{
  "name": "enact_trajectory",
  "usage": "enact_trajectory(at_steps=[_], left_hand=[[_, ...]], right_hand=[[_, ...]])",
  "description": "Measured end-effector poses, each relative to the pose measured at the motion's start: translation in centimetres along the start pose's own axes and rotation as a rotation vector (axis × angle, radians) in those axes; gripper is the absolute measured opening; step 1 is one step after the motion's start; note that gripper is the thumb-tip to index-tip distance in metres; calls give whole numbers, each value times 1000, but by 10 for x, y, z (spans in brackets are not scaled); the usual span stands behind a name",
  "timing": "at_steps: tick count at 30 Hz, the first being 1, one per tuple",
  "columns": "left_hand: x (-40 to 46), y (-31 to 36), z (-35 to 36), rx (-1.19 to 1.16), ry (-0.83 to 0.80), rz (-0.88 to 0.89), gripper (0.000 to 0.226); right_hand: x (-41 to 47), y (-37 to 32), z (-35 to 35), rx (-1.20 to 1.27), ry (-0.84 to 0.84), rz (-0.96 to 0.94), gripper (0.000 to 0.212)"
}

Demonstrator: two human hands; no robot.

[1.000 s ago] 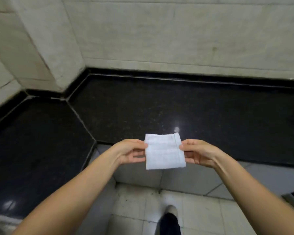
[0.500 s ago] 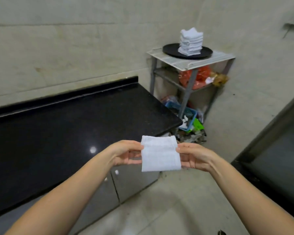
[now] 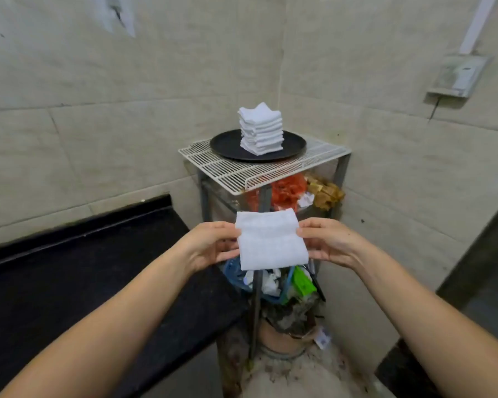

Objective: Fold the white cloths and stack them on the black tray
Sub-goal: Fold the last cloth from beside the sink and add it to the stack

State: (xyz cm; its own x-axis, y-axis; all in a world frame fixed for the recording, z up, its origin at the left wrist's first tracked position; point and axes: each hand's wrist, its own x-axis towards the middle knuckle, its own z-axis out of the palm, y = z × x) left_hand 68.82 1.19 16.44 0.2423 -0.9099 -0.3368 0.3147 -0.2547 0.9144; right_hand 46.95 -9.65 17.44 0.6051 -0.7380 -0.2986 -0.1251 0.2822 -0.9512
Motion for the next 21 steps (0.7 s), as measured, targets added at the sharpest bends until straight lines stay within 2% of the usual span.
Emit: enact_trajectory(at_steps=[6,14,17,21], left_hand=[[117,113,30,9,28,193,18],[242,225,59,-42,288,380,17],[277,261,60,-55,370,411,22],[322,286,53,-75,492,354,20]], right_hand=[[113,-115,-49,-16,18,-135,10],[261,-245,-76,-141,3,-258,18],[316,-286,-80,-150,-67,-298,23],[379,-310,-84,-156,-176,-261,24]])
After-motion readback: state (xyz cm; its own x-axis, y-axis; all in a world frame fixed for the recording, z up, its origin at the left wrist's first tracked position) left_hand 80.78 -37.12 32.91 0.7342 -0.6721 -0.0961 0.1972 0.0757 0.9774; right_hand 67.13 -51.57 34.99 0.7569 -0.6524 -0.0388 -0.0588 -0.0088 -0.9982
